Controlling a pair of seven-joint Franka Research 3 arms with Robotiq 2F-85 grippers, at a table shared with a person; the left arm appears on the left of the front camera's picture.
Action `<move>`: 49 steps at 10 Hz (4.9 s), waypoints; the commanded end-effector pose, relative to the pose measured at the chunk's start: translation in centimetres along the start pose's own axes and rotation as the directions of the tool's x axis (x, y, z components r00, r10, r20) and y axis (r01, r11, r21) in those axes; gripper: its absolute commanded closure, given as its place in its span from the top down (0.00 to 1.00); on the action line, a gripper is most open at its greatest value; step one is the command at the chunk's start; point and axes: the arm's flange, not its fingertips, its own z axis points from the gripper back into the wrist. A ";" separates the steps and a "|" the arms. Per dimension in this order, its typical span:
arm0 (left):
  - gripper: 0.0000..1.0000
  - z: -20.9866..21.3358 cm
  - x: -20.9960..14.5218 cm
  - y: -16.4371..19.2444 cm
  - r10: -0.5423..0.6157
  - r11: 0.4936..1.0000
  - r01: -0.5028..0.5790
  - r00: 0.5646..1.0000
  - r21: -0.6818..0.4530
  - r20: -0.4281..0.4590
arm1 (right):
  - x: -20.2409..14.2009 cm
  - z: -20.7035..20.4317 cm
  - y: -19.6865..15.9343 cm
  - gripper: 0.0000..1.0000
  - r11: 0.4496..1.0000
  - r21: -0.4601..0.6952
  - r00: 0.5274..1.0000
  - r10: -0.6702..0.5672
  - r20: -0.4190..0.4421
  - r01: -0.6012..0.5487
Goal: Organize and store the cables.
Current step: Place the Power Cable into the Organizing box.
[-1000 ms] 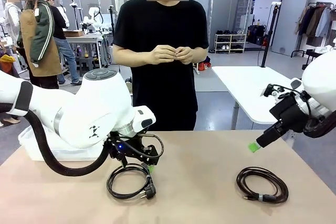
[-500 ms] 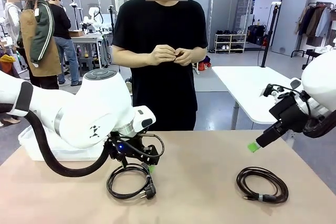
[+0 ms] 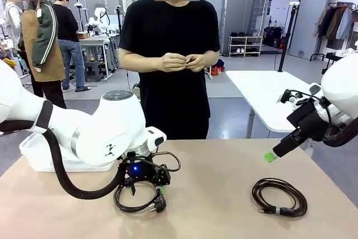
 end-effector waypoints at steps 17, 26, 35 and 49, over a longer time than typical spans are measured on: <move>0.00 -2.1 3.8 -3.0 0.177 0.982 -0.178 0.984 0.064 0.032 | 0.3 -0.2 0.0 1.00 1.000 -0.002 1.000 -0.011 0.015 0.011; 0.04 10.4 1.0 -1.6 -0.047 0.996 0.042 0.997 0.073 0.058 | 0.3 -0.2 0.0 1.00 1.000 -0.002 1.000 -0.011 0.015 0.011; 0.17 18.3 2.0 4.2 -0.267 0.960 0.253 0.955 0.119 0.128 | 0.3 -0.2 0.0 1.00 1.000 -0.002 1.000 -0.011 0.015 0.011; 0.17 7.3 23.5 26.3 0.141 0.973 -0.145 0.989 0.180 0.037 | 0.3 -0.2 0.0 1.00 1.000 -0.002 1.000 -0.011 0.015 0.011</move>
